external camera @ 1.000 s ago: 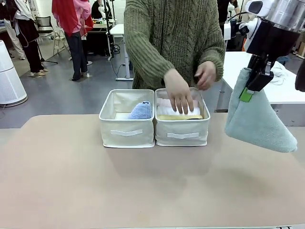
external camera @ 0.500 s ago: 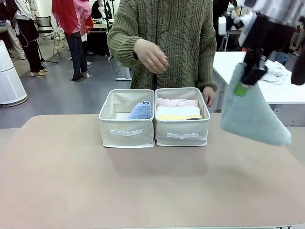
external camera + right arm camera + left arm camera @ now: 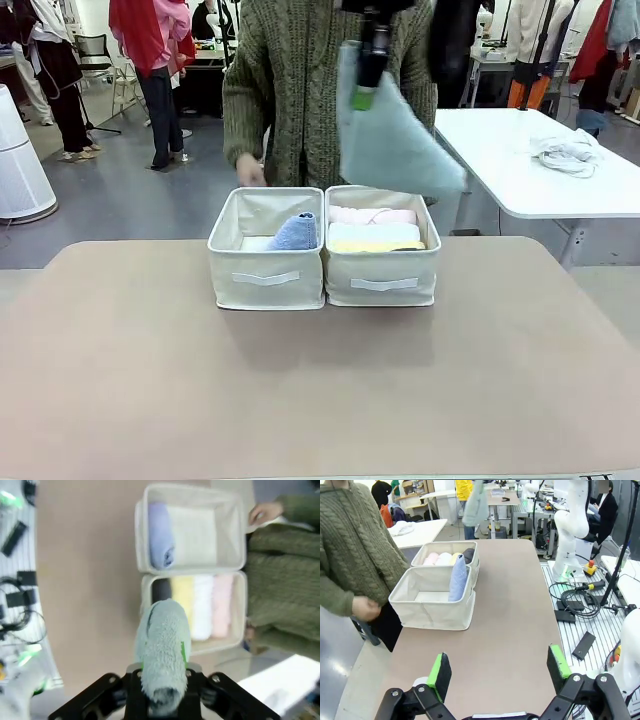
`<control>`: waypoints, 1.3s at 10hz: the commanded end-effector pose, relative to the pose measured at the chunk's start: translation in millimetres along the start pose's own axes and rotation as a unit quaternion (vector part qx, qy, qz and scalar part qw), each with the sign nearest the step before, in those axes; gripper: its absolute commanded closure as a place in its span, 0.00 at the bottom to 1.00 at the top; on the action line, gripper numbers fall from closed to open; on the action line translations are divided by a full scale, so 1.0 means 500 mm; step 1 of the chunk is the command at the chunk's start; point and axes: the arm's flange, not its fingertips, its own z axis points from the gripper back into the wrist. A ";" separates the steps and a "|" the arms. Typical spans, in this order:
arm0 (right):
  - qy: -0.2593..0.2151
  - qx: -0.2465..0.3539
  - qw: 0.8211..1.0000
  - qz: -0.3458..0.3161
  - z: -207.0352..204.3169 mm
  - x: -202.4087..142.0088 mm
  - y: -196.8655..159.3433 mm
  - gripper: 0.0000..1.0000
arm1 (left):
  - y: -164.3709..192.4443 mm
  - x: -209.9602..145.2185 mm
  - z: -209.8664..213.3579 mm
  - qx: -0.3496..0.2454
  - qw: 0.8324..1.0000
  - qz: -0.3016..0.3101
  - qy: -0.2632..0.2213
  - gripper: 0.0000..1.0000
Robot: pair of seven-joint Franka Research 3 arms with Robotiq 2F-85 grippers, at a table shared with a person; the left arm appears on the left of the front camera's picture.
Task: Sort the towels based on their folding style.
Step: Pick up another triangle-folded towel from the table and place it in the left Fabric basket.
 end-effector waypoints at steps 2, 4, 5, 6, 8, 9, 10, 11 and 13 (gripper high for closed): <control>-0.014 -0.011 0.998 0.060 -0.046 0.153 -0.117 0.80 | -0.005 0.000 0.002 0.002 1.000 0.000 -0.002 0.00; -0.055 -0.019 0.995 0.082 -0.103 0.208 -0.141 0.80 | -0.005 0.000 0.002 0.002 1.000 0.000 -0.002 0.00; -0.075 0.003 0.994 0.084 -0.120 0.215 -0.143 0.80 | -0.005 0.000 0.002 0.002 1.000 0.000 -0.002 0.00; -0.092 0.012 0.993 0.076 -0.121 0.207 -0.144 0.80 | -0.005 0.000 0.002 0.002 1.000 0.000 -0.002 0.00; -0.054 -0.006 0.996 0.073 -0.143 0.198 -0.109 0.80 | -0.005 0.000 0.002 0.002 1.000 0.000 -0.002 0.00; -0.054 -0.006 0.996 0.073 -0.143 0.198 -0.109 0.80 | -0.005 0.000 0.002 0.002 1.000 0.000 -0.002 0.00; -0.054 -0.006 0.996 0.073 -0.143 0.198 -0.109 0.80 | -0.005 0.000 0.002 0.002 1.000 0.000 -0.002 0.00; -0.054 -0.006 0.996 0.073 -0.143 0.198 -0.109 0.80 | -0.005 0.000 0.002 0.002 1.000 0.000 -0.002 0.00; -0.054 -0.006 0.996 0.073 -0.143 0.198 -0.109 0.80 | -0.005 0.000 0.002 0.002 1.000 0.000 -0.002 0.00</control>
